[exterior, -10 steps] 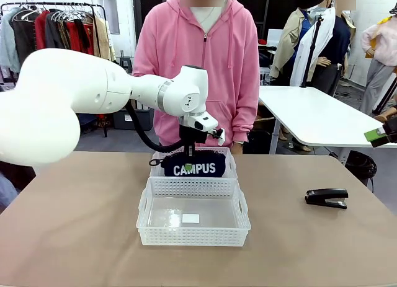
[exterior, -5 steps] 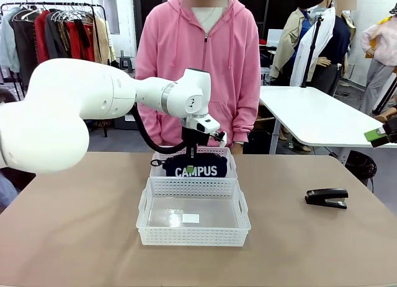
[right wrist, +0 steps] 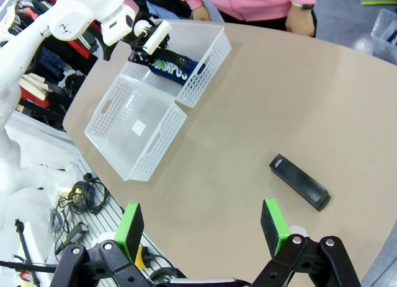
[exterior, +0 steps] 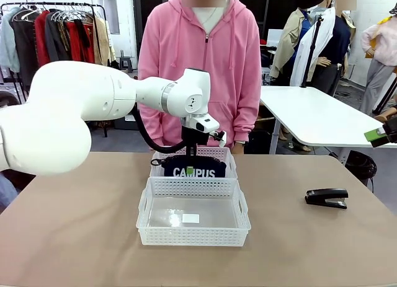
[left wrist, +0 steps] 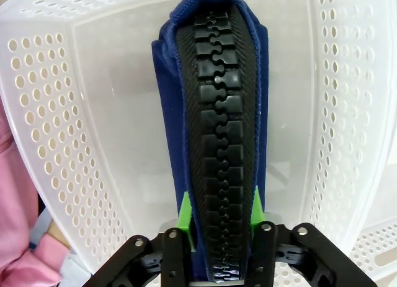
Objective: Distribute items into two baskets.
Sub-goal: Place the picked Pencil pouch into the Organizing basket as instructed by the person.
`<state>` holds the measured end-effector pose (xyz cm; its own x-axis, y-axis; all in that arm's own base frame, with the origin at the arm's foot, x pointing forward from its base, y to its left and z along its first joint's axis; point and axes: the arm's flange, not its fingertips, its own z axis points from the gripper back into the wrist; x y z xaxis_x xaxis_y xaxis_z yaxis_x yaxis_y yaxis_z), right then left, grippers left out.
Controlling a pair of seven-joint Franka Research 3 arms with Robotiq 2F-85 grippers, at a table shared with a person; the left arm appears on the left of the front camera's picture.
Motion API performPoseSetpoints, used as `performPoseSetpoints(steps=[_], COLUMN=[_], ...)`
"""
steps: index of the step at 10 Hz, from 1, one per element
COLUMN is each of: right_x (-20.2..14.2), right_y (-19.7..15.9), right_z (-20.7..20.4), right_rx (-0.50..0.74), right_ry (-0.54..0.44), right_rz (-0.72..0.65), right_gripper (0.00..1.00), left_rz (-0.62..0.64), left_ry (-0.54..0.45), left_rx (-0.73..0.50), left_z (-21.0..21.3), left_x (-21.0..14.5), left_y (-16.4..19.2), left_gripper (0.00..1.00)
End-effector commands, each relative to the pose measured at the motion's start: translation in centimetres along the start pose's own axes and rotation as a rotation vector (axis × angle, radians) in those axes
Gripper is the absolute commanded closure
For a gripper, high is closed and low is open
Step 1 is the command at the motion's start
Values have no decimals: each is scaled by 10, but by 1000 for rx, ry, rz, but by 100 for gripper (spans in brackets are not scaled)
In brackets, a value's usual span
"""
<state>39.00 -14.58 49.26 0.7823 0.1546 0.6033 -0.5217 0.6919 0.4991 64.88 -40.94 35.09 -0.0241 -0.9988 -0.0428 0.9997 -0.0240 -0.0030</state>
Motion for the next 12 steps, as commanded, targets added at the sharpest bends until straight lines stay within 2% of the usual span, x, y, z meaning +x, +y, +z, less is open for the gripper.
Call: performPoseSetpoints(steps=[1, 7, 11, 12], right_x=[2, 2, 2, 2], right_y=[1, 1, 1, 1], right_z=[1, 1, 1, 1], right_rx=[12, 12, 12, 12], right_ry=[-12, -12, -12, -12], right_rz=[7, 7, 7, 7], right_gripper=[0, 0, 0, 0], left_rz=[-26, 2, 19, 35], left_ry=[6, -93, -119, -110], left_rx=[-22, -15, -44, -18], left_z=[10, 69, 85, 86], left_x=[0, -45, -65, -55], left_y=[10, -6, -16, 5], left_gripper=[0, 0, 0, 0])
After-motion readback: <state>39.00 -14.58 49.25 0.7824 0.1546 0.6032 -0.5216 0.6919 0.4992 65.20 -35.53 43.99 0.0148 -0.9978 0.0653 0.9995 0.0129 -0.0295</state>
